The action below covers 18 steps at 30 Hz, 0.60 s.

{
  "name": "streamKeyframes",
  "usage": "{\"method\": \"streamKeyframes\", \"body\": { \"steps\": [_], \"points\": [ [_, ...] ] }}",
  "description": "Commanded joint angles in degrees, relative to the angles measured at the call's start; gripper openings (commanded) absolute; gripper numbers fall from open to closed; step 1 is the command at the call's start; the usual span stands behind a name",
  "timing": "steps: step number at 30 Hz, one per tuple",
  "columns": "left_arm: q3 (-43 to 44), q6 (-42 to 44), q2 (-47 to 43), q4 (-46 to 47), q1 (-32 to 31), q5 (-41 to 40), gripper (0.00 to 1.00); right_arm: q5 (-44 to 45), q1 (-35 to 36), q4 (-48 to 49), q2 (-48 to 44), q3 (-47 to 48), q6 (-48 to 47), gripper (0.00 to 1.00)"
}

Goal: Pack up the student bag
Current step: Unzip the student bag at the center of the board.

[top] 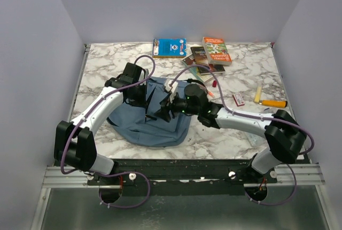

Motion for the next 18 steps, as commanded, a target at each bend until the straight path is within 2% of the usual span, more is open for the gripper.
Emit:
{"method": "streamKeyframes", "body": {
  "steps": [1, 4, 18],
  "points": [
    [0.5, 0.5, -2.7, 1.4, -0.2, 2.5, 0.00, -3.0, 4.4, 4.2, 4.6, 1.9, -13.1, 0.63],
    [0.4, 0.4, -3.1, 1.4, -0.2, 3.0, 0.00, -1.8, 5.6, 3.3, 6.6, 2.7, -16.2, 0.58],
    [0.5, 0.4, -3.5, 1.5, -0.1, 4.7, 0.00, 6.0, 7.5, 4.2, 12.7, 4.0, -25.0, 0.57]
  ]
}}
